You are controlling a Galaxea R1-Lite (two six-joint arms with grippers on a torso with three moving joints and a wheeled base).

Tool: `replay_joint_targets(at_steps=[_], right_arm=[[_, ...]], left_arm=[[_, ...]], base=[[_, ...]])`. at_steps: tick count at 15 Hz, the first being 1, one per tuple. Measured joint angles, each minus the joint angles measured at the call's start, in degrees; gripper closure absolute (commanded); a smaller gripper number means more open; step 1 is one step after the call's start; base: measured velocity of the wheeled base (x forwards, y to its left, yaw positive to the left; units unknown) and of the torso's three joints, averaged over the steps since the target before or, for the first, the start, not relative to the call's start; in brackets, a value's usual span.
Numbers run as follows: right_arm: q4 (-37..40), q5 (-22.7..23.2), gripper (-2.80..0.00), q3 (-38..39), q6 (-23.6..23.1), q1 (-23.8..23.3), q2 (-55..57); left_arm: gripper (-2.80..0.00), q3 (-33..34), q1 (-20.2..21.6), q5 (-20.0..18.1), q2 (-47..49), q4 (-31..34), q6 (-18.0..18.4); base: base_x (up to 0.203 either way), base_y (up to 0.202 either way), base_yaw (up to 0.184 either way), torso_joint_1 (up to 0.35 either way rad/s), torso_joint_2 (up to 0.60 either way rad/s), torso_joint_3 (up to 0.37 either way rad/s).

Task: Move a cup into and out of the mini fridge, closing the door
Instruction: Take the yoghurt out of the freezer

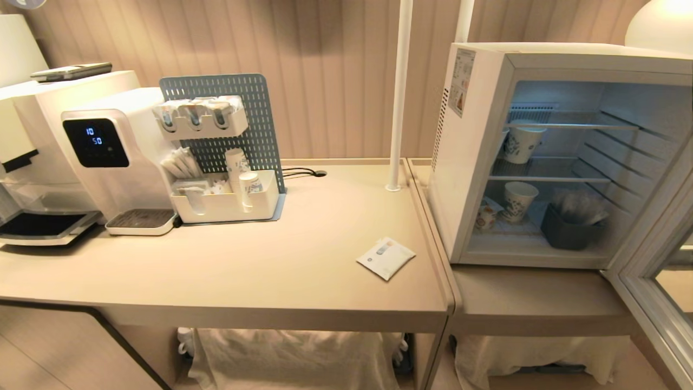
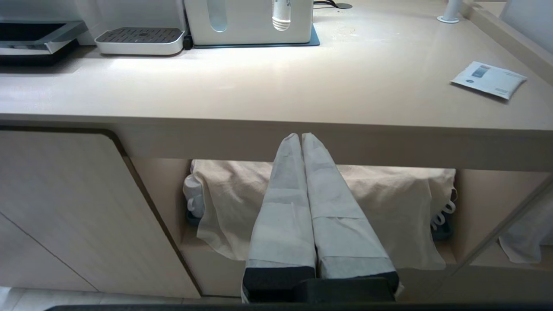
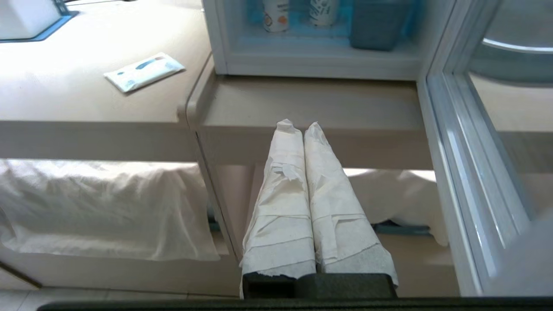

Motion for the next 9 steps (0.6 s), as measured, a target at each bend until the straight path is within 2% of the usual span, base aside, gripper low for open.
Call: replay_joint_targets(at_steps=[2,5,7,9], right_arm=[[-0.2,0.0,0.0,0.1,0.1,0.1,0.0],[0.1,-0.1,0.0,-6.6,1.5,0.0,1.1],[1.1,0.1,0.0,-12.6,1.9,0.0,6.3],[0.6,0.9,0.0,-17.3,2.0,0.2,16.4]], left_arm=[[0.0,0.0,0.0,0.0,0.0,0.0,-0.1],[0.0,0.0,-0.1,0.0,0.0,0.0,-0.1],[0.0,0.0,0.0,0.0,0.0,0.0,-0.2],[0.0,0.0,0.0,0.0,0.0,0.0,-0.2]], base=[[0.136,0.0,0.004,0.002,0.01,0.004],[0.0,0.0,0.0,0.0,0.0,0.0],[0.0,0.0,0.0,0.0,0.0,0.0],[0.0,0.0,0.0,0.0,0.0,0.0]])
